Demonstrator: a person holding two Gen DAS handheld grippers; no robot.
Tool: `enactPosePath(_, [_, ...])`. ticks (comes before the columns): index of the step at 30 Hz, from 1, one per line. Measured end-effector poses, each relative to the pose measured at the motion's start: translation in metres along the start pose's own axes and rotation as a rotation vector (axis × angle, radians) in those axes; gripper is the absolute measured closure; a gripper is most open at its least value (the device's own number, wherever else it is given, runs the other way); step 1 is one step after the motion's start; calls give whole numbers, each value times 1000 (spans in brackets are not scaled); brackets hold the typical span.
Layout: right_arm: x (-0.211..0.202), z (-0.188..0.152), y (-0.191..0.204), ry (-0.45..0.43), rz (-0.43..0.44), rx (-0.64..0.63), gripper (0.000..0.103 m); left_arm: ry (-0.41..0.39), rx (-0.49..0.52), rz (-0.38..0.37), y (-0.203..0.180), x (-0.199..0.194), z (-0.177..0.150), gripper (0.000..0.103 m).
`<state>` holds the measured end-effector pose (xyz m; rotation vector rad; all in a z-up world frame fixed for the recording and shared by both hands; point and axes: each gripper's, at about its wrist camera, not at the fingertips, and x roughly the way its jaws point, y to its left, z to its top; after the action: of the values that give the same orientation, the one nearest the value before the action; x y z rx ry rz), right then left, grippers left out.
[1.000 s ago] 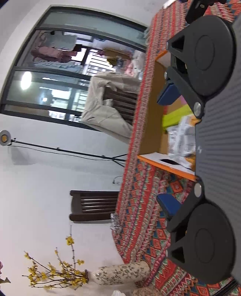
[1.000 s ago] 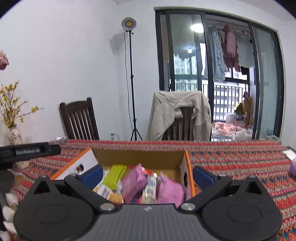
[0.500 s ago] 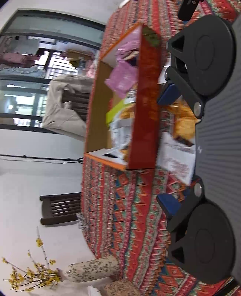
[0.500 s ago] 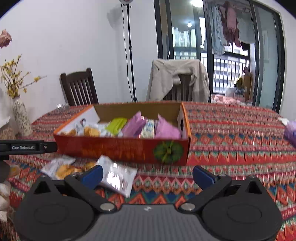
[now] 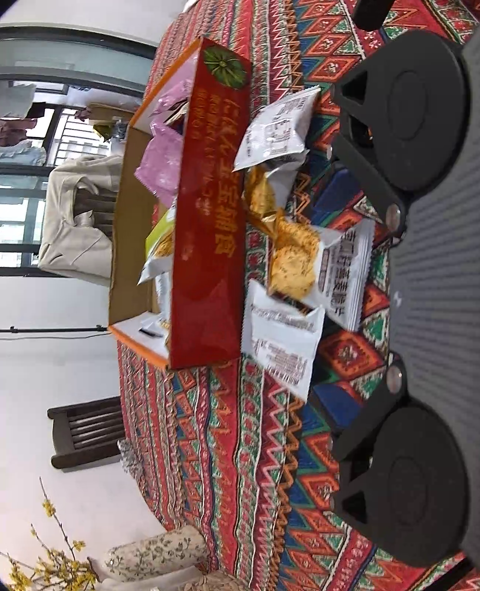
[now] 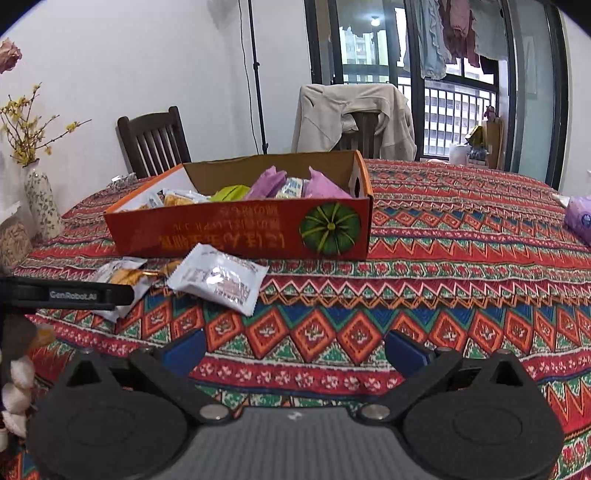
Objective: Organize snacks
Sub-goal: 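Grasp a golden cookie packet with the left gripper while the right grasps a white packet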
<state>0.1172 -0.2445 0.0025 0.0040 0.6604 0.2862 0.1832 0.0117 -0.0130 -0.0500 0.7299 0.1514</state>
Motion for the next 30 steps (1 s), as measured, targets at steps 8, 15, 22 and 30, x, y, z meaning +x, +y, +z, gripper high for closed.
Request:
enactPosePath(8, [-7, 0, 1, -12, 4, -3, 0, 15, 13, -46, -15, 5, 3, 56])
enactPosePath(15, [-11, -1, -1, -20, 3, -2, 0, -55, 39, -69, -18, -17, -4, 60])
enactPosePath(22, [-4, 5, 3, -30, 5, -30, 0, -157, 31, -71, 1, -42, -5, 60])
enactPosePath(30, [24, 23, 24, -9, -1, -159, 0, -201, -20, 0, 31, -33, -8, 60])
